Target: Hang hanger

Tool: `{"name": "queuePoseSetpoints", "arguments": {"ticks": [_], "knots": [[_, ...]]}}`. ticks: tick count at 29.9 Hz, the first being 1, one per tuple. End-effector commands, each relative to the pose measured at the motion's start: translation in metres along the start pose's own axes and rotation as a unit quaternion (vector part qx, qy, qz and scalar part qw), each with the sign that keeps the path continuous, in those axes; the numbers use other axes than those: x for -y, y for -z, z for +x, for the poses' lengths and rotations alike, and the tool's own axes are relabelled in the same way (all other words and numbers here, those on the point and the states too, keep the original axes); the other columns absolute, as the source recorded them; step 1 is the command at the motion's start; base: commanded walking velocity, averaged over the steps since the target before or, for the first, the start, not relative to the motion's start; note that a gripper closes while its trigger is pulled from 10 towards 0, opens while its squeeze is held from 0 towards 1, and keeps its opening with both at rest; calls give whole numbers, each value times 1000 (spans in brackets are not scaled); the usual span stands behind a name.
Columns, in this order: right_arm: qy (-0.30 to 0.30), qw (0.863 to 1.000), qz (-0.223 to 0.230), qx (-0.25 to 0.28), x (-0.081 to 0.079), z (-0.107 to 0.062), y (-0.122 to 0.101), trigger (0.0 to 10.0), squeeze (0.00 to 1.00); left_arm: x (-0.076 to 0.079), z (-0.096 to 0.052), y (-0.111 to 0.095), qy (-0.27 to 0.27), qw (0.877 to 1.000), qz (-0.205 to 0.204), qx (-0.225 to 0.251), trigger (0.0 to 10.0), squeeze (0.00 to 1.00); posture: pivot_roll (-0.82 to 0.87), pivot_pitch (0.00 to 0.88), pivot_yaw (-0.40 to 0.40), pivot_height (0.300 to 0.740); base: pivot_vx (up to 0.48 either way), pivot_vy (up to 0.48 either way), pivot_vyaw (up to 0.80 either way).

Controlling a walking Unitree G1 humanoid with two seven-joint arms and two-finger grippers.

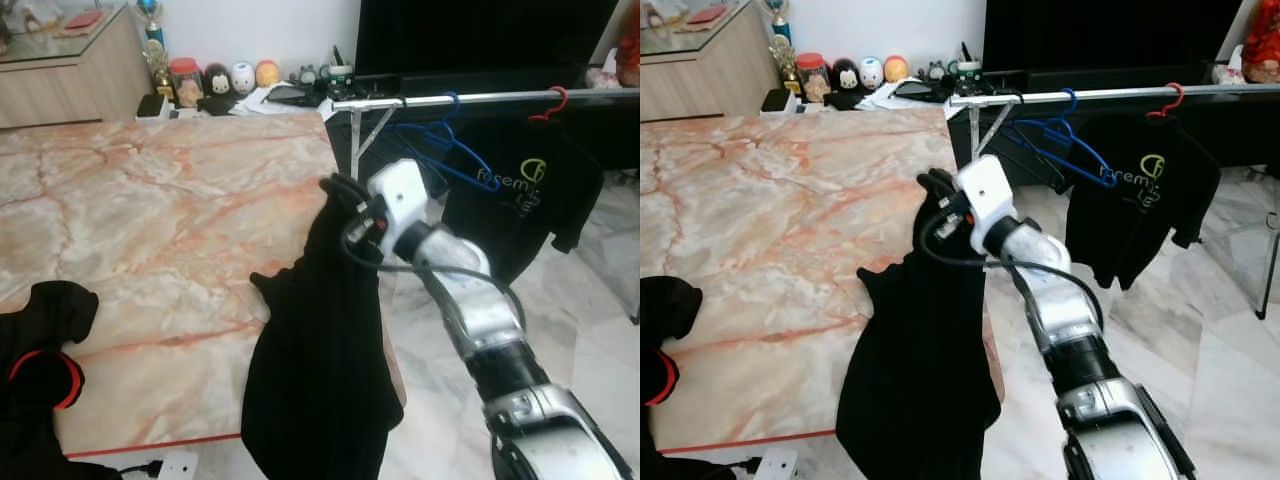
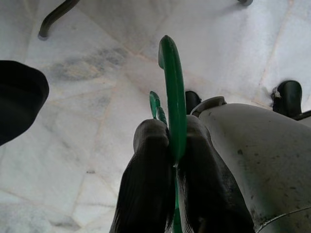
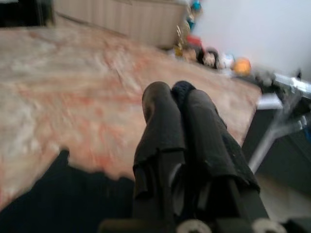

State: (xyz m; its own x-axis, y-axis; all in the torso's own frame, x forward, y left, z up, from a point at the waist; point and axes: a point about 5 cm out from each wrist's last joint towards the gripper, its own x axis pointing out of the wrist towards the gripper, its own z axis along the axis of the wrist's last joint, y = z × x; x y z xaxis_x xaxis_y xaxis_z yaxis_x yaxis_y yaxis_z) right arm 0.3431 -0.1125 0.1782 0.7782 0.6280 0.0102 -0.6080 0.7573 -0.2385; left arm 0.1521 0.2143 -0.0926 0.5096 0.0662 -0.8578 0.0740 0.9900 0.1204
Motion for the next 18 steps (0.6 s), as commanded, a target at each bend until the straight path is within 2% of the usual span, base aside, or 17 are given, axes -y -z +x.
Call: {"name": "queuePoseSetpoints", "arguments": {"ticks": [1,5,9,18], "knots": [[-1,1000,-1,-5,0,-5,-4,10000,0,-3,-3,16,7,1000,5,-26,10000,0,-101,69,6,740,0,0,0],[15,999,18,-32,0,-21,4,10000,0,-17,-7,23,1,999,6,-32,10000,0,-102,69,6,740,0,0,0],[21,998,33,-44,-4,-29,10,10000,0,-21,-8,26,0,999,6,-35,10000,0,-101,68,6,740,0,0,0],[39,994,69,-73,-15,-50,23,10000,0,-1,-8,34,12,999,12,-44,10000,0,-101,63,8,740,0,0,0]]}}
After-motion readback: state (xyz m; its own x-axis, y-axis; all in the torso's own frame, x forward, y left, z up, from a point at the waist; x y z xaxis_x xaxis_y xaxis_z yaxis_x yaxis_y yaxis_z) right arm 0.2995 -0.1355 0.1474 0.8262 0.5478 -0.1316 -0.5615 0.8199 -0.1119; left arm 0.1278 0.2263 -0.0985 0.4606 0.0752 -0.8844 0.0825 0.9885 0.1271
